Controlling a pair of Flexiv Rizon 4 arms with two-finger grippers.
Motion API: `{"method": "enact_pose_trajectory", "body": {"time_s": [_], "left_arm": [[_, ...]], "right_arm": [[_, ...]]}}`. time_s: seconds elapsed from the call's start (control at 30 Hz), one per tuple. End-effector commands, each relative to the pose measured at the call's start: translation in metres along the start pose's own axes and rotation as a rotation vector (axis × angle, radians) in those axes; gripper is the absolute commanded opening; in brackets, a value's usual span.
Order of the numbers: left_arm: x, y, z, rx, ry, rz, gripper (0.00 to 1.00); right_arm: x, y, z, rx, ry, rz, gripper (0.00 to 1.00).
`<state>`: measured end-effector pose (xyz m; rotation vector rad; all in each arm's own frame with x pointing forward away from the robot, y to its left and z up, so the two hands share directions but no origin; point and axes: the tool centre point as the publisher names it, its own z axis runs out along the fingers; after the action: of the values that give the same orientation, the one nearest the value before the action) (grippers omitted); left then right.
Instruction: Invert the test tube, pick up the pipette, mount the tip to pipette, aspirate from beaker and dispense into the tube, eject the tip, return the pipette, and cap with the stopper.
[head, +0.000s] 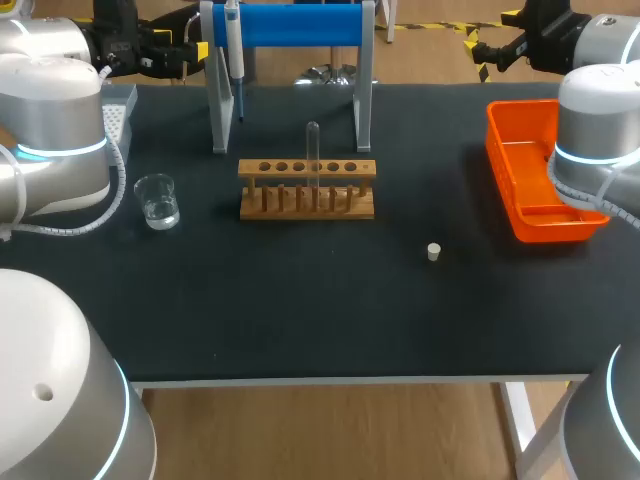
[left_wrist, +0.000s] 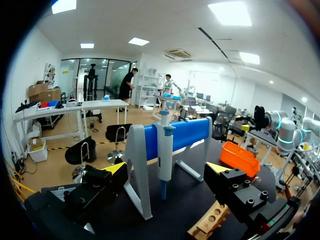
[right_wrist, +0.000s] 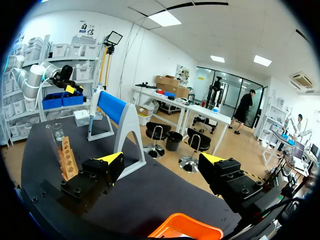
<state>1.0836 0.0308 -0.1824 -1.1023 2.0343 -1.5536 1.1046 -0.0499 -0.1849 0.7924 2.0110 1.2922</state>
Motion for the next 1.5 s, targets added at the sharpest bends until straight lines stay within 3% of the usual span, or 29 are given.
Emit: {"method": "enact_pose_trajectory", "body": {"time_s": [0.03,0.47,0.63,0.9,1.13,1.5], "left_arm": [[0.000,0.000,0.000,0.000,0.000,0.000,1.00],[0.000,0.000,0.000,0.000,0.000,0.000,1.00],[0.000,0.000,0.000,0.000,0.000,0.000,1.00],[0.000,0.000,0.000,0.000,0.000,0.000,1.00],[0.000,0.000,0.000,0.000,0.000,0.000,1.00],[0.000,0.000,0.000,0.000,0.000,0.000,1.00]], "right_arm": [[0.000,0.000,0.000,0.003,0.001,0.000,1.00],[0.000,0.000,0.000,0.003,0.001,0.000,1.00],[0.036,0.000,-0.014,-0.050,0.099,0.003,1.00],[0.121,-0.003,-0.041,-0.144,0.323,-0.017,1.00],[0.189,-0.015,-0.060,-0.180,0.453,-0.009,1.00],[0.245,-0.049,-0.074,-0.141,0.518,0.028,1.00]]}}
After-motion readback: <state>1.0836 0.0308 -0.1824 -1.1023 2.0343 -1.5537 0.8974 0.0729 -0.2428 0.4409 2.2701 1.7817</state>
